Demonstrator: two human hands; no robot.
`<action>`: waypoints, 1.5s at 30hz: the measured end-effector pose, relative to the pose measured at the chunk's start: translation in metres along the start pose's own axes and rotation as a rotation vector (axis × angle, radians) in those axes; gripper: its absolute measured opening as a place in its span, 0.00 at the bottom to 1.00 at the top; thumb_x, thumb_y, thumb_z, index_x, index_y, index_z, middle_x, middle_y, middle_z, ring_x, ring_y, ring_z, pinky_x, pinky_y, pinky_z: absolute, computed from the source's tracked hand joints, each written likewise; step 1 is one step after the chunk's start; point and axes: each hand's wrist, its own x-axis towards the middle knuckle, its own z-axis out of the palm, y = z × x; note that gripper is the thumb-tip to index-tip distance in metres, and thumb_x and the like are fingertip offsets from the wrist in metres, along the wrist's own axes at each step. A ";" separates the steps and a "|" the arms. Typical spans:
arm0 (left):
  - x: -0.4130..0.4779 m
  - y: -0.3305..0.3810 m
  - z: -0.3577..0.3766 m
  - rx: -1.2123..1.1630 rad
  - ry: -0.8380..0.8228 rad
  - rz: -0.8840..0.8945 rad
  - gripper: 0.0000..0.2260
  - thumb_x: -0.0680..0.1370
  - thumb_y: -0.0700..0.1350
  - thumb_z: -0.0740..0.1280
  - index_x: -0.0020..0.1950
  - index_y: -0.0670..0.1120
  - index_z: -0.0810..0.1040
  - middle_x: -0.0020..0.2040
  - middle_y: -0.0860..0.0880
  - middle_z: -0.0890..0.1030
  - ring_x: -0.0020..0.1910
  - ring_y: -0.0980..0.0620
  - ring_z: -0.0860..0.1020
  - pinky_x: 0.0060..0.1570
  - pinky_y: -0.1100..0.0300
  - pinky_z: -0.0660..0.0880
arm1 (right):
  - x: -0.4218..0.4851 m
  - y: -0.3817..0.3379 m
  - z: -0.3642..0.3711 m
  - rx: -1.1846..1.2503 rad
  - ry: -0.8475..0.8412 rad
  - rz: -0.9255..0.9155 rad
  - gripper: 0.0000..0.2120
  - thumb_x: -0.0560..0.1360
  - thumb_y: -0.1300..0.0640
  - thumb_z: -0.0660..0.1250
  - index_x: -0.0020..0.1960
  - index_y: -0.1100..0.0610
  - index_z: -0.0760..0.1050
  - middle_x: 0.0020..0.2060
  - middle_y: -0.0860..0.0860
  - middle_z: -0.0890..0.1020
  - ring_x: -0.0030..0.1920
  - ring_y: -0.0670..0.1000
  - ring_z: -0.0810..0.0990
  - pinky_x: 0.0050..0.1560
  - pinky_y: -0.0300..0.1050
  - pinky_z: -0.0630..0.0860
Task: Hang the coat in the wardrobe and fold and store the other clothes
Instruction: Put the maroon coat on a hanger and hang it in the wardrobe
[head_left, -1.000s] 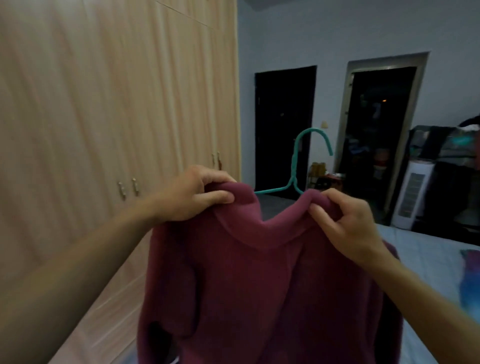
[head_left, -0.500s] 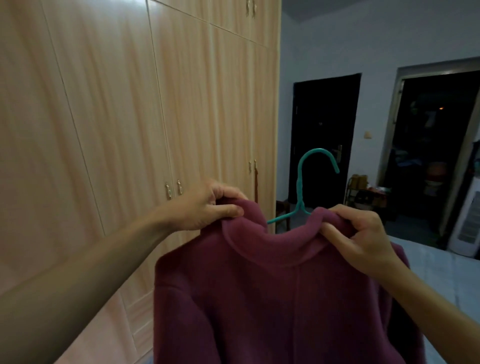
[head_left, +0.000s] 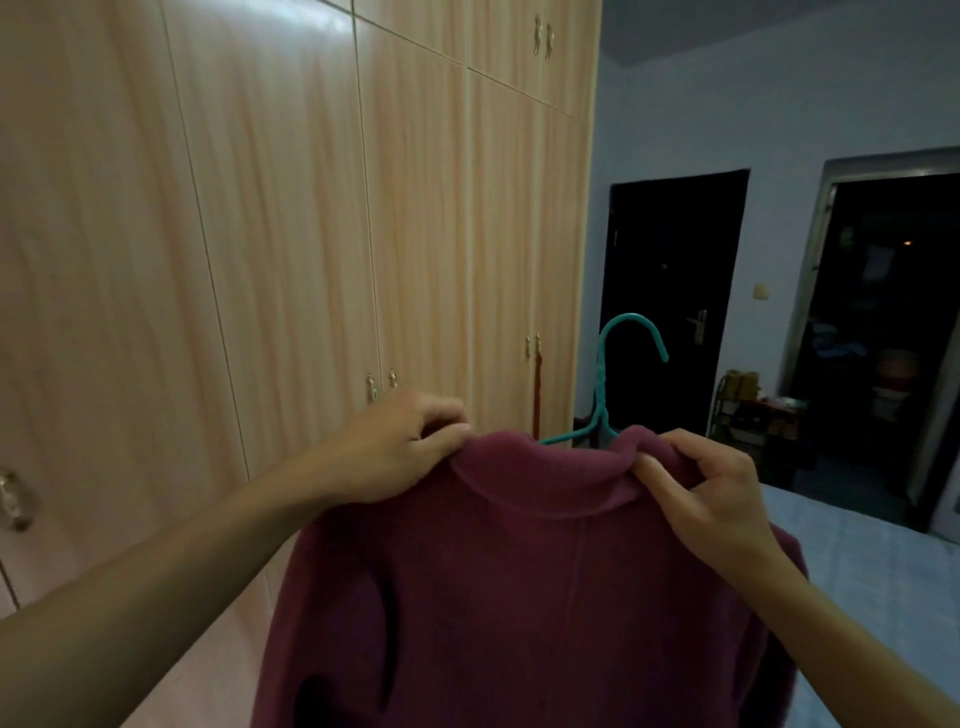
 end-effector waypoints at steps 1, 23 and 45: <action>-0.007 -0.004 -0.006 -0.032 -0.006 -0.008 0.09 0.82 0.46 0.64 0.44 0.53 0.80 0.39 0.59 0.80 0.40 0.60 0.78 0.43 0.62 0.73 | 0.002 -0.002 0.005 -0.005 0.007 0.001 0.09 0.72 0.46 0.69 0.41 0.52 0.82 0.32 0.45 0.81 0.33 0.47 0.79 0.33 0.38 0.73; -0.050 -0.070 -0.046 0.159 0.148 0.032 0.06 0.77 0.41 0.72 0.42 0.52 0.81 0.39 0.58 0.79 0.41 0.59 0.77 0.42 0.71 0.69 | 0.027 -0.015 0.037 -0.033 0.009 -0.026 0.15 0.73 0.40 0.69 0.42 0.51 0.82 0.33 0.47 0.82 0.34 0.49 0.80 0.34 0.46 0.76; 0.012 -0.047 -0.008 0.142 0.115 0.186 0.04 0.78 0.41 0.68 0.47 0.45 0.83 0.39 0.58 0.78 0.39 0.63 0.75 0.43 0.73 0.67 | 0.007 -0.008 0.046 0.026 -0.094 -0.065 0.04 0.74 0.59 0.72 0.40 0.54 0.82 0.31 0.47 0.81 0.30 0.48 0.78 0.31 0.44 0.73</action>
